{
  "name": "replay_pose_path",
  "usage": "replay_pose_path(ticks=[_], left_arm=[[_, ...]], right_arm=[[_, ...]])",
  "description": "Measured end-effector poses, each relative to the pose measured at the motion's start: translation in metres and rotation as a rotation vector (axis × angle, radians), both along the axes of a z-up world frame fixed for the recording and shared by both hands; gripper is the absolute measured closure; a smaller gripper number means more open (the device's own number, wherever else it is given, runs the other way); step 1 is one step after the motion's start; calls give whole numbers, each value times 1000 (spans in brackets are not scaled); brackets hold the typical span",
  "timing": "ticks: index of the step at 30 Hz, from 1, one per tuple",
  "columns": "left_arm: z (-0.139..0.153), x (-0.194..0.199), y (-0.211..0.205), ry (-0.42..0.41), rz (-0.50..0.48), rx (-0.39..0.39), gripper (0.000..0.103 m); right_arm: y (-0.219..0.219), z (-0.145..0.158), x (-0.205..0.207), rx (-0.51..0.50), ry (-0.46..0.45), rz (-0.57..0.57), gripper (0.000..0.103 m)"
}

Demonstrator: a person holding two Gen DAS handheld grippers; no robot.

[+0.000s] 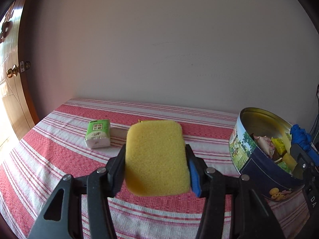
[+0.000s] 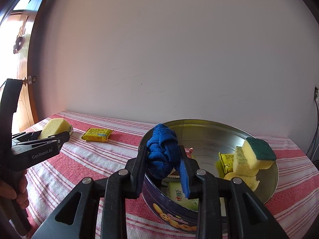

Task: Organize objects
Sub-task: 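Carry the yellow sponge and blue bundle over the tin with both tools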

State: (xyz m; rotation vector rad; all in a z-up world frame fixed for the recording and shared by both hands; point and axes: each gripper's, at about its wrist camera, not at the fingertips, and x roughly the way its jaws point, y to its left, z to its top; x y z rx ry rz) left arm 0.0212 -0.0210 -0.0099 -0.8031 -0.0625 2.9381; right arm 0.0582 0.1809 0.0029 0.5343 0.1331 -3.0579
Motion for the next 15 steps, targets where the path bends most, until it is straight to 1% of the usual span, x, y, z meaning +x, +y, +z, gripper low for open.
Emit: replay_pose_path(ticks=[5, 9, 15], left_arm=[[11, 4, 27, 21, -45, 3, 50], [20, 6, 50, 48, -76, -10, 50], [29, 4, 80, 67, -124, -6, 50]], right_arm=[[19, 3, 1, -12, 9, -23, 71], [34, 7, 2, -16, 29, -39, 71], [60, 12, -1, -30, 56, -86, 71]])
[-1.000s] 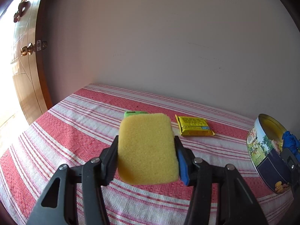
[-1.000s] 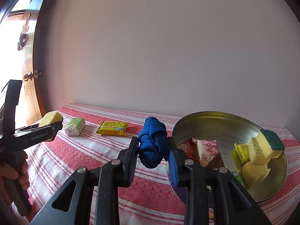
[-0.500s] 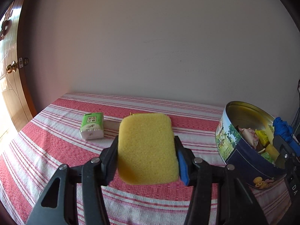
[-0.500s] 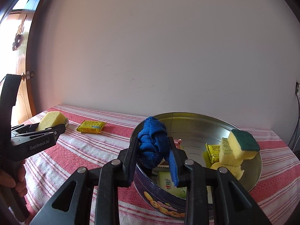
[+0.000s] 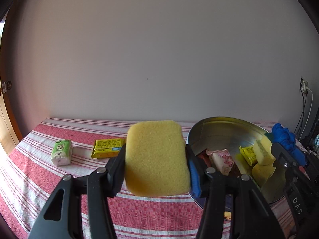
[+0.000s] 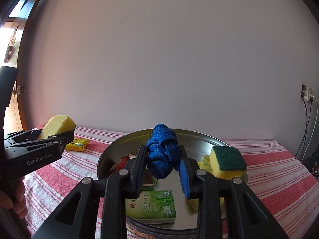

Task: Organize objects
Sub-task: 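Carry the yellow sponge and blue bundle over the tin with both tools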

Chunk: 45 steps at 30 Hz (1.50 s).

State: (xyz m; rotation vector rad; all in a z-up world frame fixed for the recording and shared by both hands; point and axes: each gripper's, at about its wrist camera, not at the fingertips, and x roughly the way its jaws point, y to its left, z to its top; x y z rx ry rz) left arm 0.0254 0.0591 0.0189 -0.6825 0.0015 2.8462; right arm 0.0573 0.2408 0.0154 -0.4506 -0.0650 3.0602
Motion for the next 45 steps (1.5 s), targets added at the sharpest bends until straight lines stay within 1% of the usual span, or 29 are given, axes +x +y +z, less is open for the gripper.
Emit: replay_pose_path(ticks=[6, 11, 15, 18, 24, 28, 33, 36, 39, 44, 45], left_arm=[[1, -5, 32, -4, -45, -2, 50], [1, -11, 57, -8, -81, -8, 50], [1, -14, 75, -9, -106, -15, 50], [-3, -16, 83, -20, -117, -12, 50], [-10, -24, 98, -40, -139, -19, 50], [-16, -30, 101, -63, -146, -21, 50], [-22, -37, 101, -90, -139, -43, 50], [-25, -41, 103, -98, -140, -52, 50], [-28, -49, 114, -99, -142, -57, 50], [-27, -50, 114, -108, -130, -69, 50], [-26, -49, 113, -109, -124, -76, 50]], right_arm=[[31, 2, -9, -18, 9, -55, 71], [48, 1, -20, -24, 6, -85, 71], [53, 1, -23, 6, 6, -98, 71], [53, -4, -30, 31, -11, -106, 70], [56, -11, -45, 61, -56, -110, 70], [57, -15, -52, 54, -88, -107, 70], [55, -17, -59, 49, -109, -93, 70], [55, -18, -63, 40, -122, -82, 70], [54, -18, -65, 38, -127, -77, 70], [55, -20, -71, 33, -151, -49, 70], [59, -18, -65, 31, -154, -47, 70]])
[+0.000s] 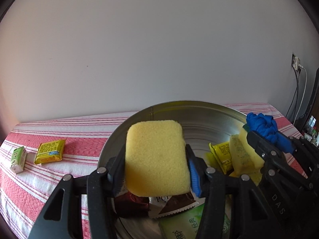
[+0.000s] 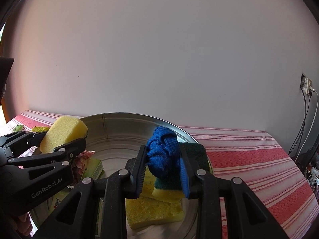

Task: Organize objects
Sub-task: 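Open both tools to drop the sponge and blue bundle into the tin, then withdraw both tools from the tin toward the tissue pack and soap bar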

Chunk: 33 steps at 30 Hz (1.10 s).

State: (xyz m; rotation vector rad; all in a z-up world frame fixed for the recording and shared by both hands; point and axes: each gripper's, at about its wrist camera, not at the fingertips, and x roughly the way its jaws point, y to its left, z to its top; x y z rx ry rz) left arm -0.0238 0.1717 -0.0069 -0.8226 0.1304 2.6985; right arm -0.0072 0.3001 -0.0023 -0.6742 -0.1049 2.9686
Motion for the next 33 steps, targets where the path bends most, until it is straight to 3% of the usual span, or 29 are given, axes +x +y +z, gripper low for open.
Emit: replay_pose_path(ticks=[7, 8, 9, 10, 14, 15, 17, 19, 22, 33], left_arm=[[0, -2, 2, -10, 13, -17, 49], [-1, -4, 5, -15, 4, -14, 49], [-1, -7, 13, -17, -4, -4, 46], [1, -6, 11, -13, 8, 4, 41], [9, 8, 2, 36, 51, 3, 24], [11, 10, 0, 45, 59, 7, 21], [14, 12, -8, 65, 79, 16, 7], [17, 19, -15, 103, 89, 21, 1], [19, 26, -24, 156, 111, 8, 1], [19, 39, -51, 176, 138, 9, 1]], right_arm=[[-2, 3, -3, -5, -15, 46, 69], [-21, 10, 6, -3, -11, 55, 65], [-23, 11, 7, 0, -3, 64, 55], [-25, 13, 10, 2, 7, 69, 49], [-26, 19, 21, -9, 47, 54, 42], [-26, 20, 25, -16, 62, 48, 38], [-24, 23, 34, -31, 101, 29, 32], [-16, 25, 41, -52, 142, 4, 22], [2, 23, 43, -77, 183, -32, 10], [-3, 28, 61, -142, 223, -110, 9]])
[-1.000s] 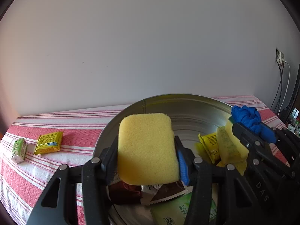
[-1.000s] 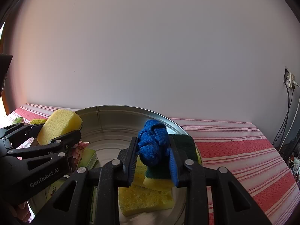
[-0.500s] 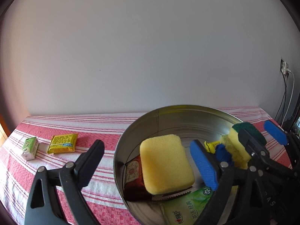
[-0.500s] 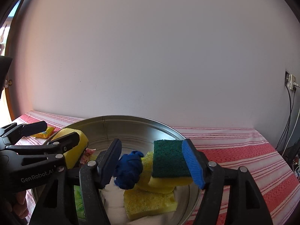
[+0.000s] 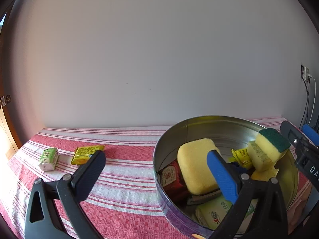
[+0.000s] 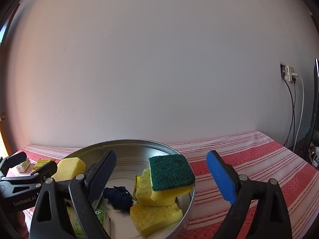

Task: Organize objects
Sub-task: 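Withdraw both tools from the tin toward the tissue pack and soap bar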

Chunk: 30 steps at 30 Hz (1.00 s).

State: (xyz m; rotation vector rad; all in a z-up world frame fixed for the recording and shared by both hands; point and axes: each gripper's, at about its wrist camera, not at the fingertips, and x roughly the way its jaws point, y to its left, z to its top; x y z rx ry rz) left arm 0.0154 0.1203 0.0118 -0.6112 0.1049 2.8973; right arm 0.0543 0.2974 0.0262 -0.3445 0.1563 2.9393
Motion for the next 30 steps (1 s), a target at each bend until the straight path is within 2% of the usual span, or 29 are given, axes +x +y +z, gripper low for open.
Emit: replay_pose_path(ticks=[6, 8, 11, 17, 23, 30], left_arm=[[-3, 8, -14, -4, 11, -22, 1], [-3, 9, -19, -3, 23, -27, 1], [-6, 9, -24, 6, 45, -49, 1], [-12, 4, -36, -35, 53, -17, 1], [-12, -1, -55, -42, 80, -22, 1], [-18, -16, -92, -66, 115, -3, 1]], right_arm=[[3, 8, 11, -20, 48, -62, 9], [19, 1, 6, -25, 59, -91, 9], [16, 3, 17, -32, 86, -119, 9], [-2, 5, 26, -37, 91, -119, 9], [-21, 3, 24, -14, 81, -130, 9], [-65, 3, 18, -2, 86, -94, 9]])
